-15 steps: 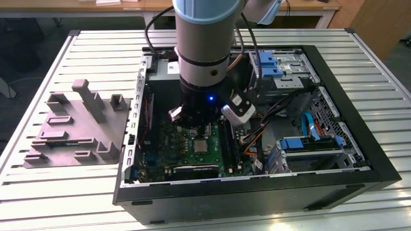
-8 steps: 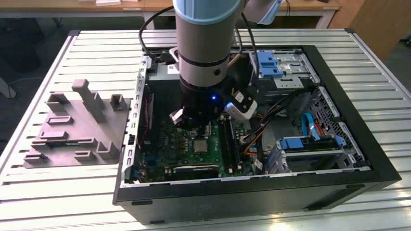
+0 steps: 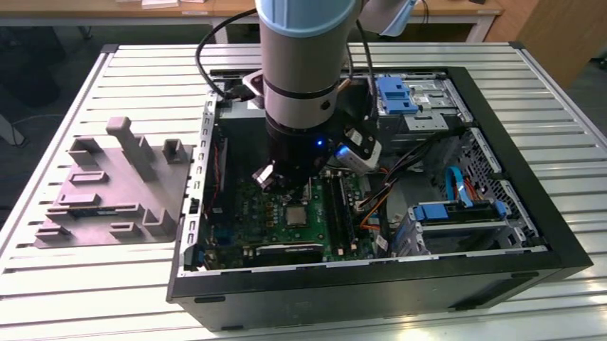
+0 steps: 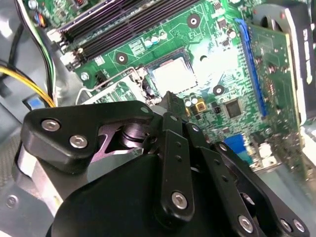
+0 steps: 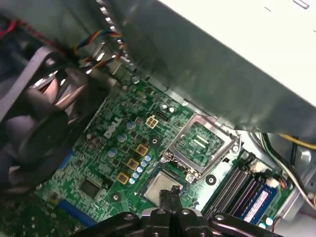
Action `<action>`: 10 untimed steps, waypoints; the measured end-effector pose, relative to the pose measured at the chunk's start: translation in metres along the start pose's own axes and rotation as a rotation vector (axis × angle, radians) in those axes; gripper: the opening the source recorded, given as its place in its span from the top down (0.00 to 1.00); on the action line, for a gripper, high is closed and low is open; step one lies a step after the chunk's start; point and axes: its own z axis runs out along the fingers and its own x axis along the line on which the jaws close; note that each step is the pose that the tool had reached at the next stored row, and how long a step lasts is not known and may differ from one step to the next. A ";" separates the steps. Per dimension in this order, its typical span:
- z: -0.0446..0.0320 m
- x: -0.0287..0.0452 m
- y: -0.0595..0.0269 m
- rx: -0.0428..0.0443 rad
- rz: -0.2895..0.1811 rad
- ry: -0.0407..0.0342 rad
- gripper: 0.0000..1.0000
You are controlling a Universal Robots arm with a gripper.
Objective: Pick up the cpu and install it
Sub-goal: 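Close the cpu cover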
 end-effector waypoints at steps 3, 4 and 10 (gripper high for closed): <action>0.0003 0.0000 0.0000 0.0005 -0.054 0.0013 0.89; 0.0004 0.0000 0.0000 0.0006 -0.072 0.0017 0.89; 0.0013 0.0000 0.0000 0.0015 -0.181 0.0043 0.89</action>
